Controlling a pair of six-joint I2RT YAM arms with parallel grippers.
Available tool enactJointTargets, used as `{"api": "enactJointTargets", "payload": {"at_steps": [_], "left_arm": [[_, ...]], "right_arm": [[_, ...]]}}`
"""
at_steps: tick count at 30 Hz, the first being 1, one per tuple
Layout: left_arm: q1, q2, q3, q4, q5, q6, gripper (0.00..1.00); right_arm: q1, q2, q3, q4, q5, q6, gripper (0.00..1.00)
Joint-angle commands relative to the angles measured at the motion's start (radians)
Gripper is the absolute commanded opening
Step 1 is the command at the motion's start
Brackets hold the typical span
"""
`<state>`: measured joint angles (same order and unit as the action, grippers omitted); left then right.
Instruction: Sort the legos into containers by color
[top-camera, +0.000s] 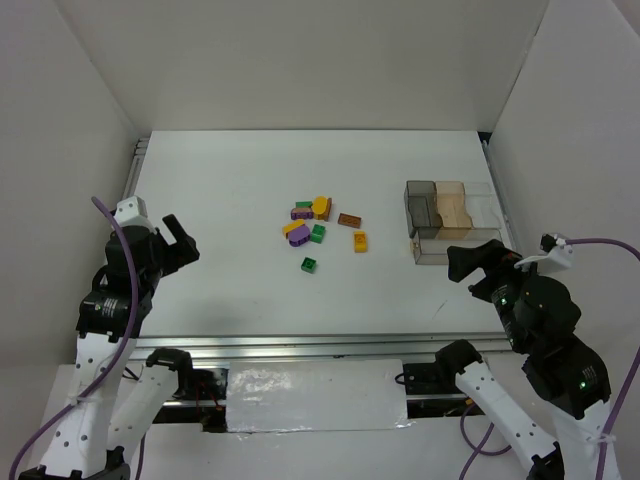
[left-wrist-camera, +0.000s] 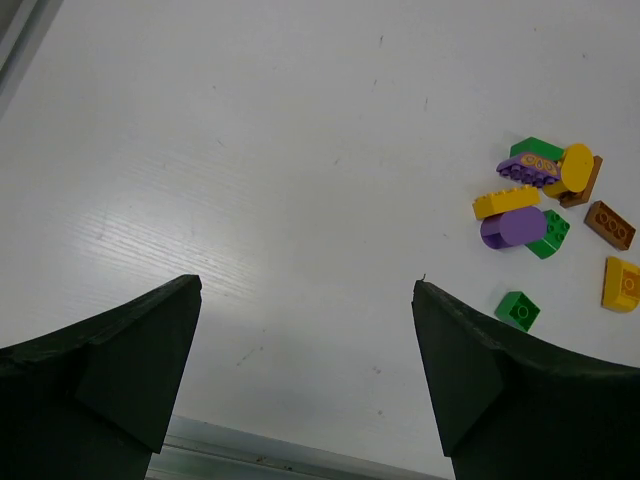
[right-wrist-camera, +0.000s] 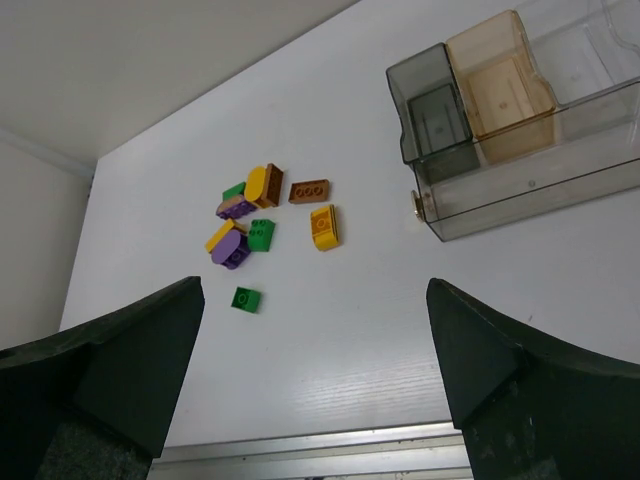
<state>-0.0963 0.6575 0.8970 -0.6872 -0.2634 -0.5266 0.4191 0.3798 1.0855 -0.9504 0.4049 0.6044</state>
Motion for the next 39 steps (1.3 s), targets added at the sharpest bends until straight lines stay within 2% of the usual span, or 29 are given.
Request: {"api": "enactJointTargets", "payload": {"at_steps": [1, 14, 19, 22, 23, 25, 26, 27, 31, 32, 39], "left_arm": [[0.006, -0.002, 0.031, 0.037, 0.012, 0.013, 1.00], [0.004, -0.010, 0.033, 0.032, 0.001, 0.008, 1.00], [0.004, -0.015, 0.033, 0.031, 0.000, 0.008, 1.00], [0.015, -0.016, 0.028, 0.038, 0.009, 0.011, 0.99], [0.020, -0.015, 0.028, 0.040, 0.015, 0.013, 0.99], [0.033, -0.012, 0.028, 0.041, 0.024, 0.016, 0.99], [0.036, -0.012, 0.029, 0.040, 0.024, 0.014, 0.99], [0.040, -0.009, 0.029, 0.037, 0.020, 0.014, 0.99], [0.050, -0.012, 0.029, 0.031, -0.002, 0.002, 0.99], [0.052, -0.012, 0.031, 0.026, -0.010, 0.000, 0.99], [0.058, -0.010, 0.029, 0.014, -0.028, -0.015, 1.00]], "right_arm": [[-0.002, -0.002, -0.009, 0.025, -0.005, -0.015, 1.00], [0.001, -0.018, -0.030, 0.061, -0.041, -0.025, 1.00], [0.003, 0.100, -0.048, 0.071, -0.129, 0.004, 1.00], [0.004, 0.188, -0.102, 0.155, -0.225, 0.049, 1.00], [0.024, 0.232, -0.122, 0.185, -0.279, 0.066, 1.00], [0.094, 0.277, -0.173, 0.267, -0.259, 0.124, 1.00], [0.210, 0.325, -0.189, 0.295, -0.156, 0.141, 1.00], [0.271, 0.361, -0.185, 0.324, -0.096, 0.171, 1.00], [0.440, 0.631, -0.093, 0.366, 0.021, 0.193, 1.00], [0.473, 0.739, -0.057, 0.381, 0.043, 0.201, 1.00], [0.492, 1.160, 0.132, 0.447, 0.048, 0.258, 0.99]]}}
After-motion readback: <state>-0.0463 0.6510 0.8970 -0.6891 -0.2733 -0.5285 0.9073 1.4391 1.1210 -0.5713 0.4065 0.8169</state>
